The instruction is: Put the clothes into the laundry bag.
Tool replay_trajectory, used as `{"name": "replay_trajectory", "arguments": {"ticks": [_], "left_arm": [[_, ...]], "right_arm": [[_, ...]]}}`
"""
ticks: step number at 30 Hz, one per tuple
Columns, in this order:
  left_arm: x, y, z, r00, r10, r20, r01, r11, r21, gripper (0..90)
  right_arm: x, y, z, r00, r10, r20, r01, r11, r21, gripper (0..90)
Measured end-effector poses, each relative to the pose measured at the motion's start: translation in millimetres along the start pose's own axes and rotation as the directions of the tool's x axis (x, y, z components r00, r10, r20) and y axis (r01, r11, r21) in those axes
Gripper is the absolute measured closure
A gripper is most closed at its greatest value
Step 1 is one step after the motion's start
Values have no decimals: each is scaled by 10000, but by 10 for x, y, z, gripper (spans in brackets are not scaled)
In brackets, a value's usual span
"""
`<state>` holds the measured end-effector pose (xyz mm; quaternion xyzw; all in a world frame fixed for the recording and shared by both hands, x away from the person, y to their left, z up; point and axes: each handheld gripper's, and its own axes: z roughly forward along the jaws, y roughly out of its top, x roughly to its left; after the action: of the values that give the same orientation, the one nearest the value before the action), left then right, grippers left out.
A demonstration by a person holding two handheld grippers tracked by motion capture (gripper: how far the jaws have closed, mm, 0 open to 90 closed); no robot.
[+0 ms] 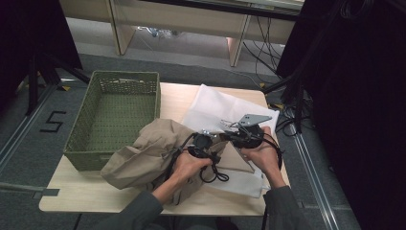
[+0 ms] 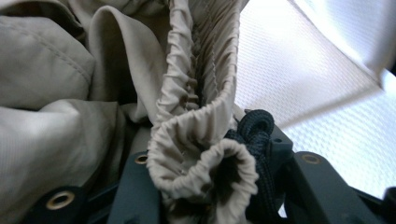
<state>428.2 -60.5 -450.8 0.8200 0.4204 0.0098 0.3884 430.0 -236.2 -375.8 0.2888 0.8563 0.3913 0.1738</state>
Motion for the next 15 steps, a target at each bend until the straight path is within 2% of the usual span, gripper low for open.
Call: {"name": "replay_trajectory", "arguments": {"ticks": [3,4,6,7,9,11,12,15], "left_arm": [[34,25,128,9996,-87,-253,84,9999,-124,563],[49,36,166,9998,-136,-140,133,9996,-246,540],[49,47,173,9996,-284,-16,283,9995,-162,527],[35,51,159,9996,-278,27,278,9995,-179,481],[-10,33,76,9998,107,-164,-110,9998,-148,394],[-55,-12,-60,9997,220,-112,-220,9998,-10,297],[-83,-50,-183,9991,416,43,-416,9991,11,272],[-124,-110,-449,9971,762,-45,-762,9968,-236,220]], "right_arm": [[-31,-46,6,9998,207,83,-208,9996,179,883],[-49,-64,17,9998,207,72,-208,9996,174,883],[-48,-69,20,9998,206,44,-207,9996,216,883],[-44,-75,23,9997,245,41,-246,9993,266,883],[-50,-81,25,9997,228,89,-231,9993,280,883],[-62,-93,26,9997,244,43,-245,9993,265,883],[-66,-100,28,9997,260,27,-261,9993,263,883],[-75,-105,27,9995,317,-1,-317,9992,261,883]]}}
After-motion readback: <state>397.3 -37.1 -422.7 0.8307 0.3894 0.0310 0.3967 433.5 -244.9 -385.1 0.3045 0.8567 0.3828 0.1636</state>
